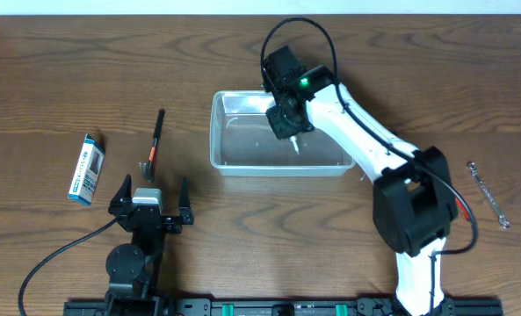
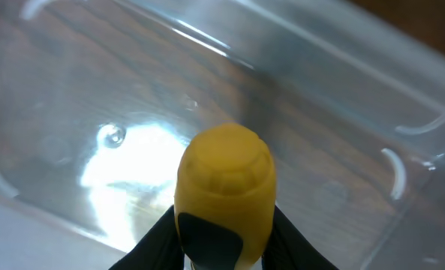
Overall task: Pack container
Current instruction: 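Carry the screwdriver into the clear container and release it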
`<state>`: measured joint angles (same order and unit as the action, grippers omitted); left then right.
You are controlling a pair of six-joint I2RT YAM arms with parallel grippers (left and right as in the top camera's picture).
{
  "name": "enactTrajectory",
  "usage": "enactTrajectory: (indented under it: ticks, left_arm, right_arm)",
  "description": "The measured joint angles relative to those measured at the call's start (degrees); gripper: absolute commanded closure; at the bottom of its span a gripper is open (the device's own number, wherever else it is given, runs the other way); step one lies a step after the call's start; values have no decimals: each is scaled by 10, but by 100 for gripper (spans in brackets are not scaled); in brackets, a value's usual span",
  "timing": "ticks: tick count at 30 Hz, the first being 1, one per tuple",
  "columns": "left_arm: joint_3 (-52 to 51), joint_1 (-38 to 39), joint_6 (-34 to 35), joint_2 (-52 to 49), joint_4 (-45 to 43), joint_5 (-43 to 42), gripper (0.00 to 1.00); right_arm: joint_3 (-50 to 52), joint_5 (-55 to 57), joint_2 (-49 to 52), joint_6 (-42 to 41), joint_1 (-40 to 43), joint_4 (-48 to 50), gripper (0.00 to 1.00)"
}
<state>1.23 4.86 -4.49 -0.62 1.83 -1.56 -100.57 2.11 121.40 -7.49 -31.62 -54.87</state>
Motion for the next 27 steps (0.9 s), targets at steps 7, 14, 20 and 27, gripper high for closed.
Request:
enactTrajectory:
  ticks: [7,14,20,27]
  left_arm:
    - [0,0,0,0,0,0,2]
    - [0,0,0,0,0,0,2]
    - [0,0,0,0,0,0,2]
    - [0,0,0,0,0,0,2]
  right_arm:
    - [0,3,27,-46,3,0,82]
    - [0,5,43,-85,6,0,78]
    - [0,9,49,-110,6,-1,60]
    - [0,15,49,-130,6,-2,40]
